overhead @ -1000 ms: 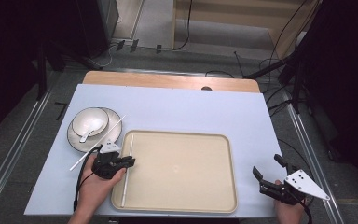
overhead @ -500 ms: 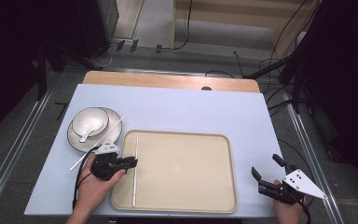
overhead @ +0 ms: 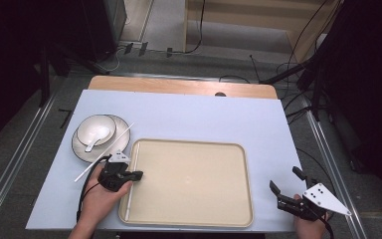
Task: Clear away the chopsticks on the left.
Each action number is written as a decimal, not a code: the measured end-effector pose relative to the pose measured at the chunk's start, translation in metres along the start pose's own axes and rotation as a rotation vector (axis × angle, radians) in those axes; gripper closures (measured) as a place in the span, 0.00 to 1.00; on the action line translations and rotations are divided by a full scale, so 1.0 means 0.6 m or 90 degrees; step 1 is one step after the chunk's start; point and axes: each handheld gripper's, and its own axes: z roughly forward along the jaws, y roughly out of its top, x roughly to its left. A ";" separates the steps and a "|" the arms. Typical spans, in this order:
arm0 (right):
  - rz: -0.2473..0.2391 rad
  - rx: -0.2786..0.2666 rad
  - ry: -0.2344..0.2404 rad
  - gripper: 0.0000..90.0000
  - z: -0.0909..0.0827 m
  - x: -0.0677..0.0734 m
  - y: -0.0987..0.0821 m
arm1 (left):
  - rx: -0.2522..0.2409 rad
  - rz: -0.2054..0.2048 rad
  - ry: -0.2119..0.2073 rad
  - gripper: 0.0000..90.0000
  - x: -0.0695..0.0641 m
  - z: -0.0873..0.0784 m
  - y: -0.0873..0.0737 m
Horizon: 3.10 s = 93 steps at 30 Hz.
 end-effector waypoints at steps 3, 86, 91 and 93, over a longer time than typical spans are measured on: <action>0.004 -0.003 0.000 0.14 0.000 -0.002 0.000 | 0.002 0.003 -0.006 1.00 0.002 -0.001 -0.001; 0.004 -0.007 -0.006 0.14 0.002 -0.004 0.003 | -0.117 -0.047 0.081 0.81 0.084 -0.121 -0.028; 0.007 -0.005 -0.004 0.14 0.003 -0.004 0.002 | -0.119 -0.055 0.087 0.81 0.090 -0.124 -0.031; 0.004 -0.006 -0.004 0.14 0.003 -0.004 0.003 | -0.120 -0.056 0.091 0.81 0.092 -0.127 -0.032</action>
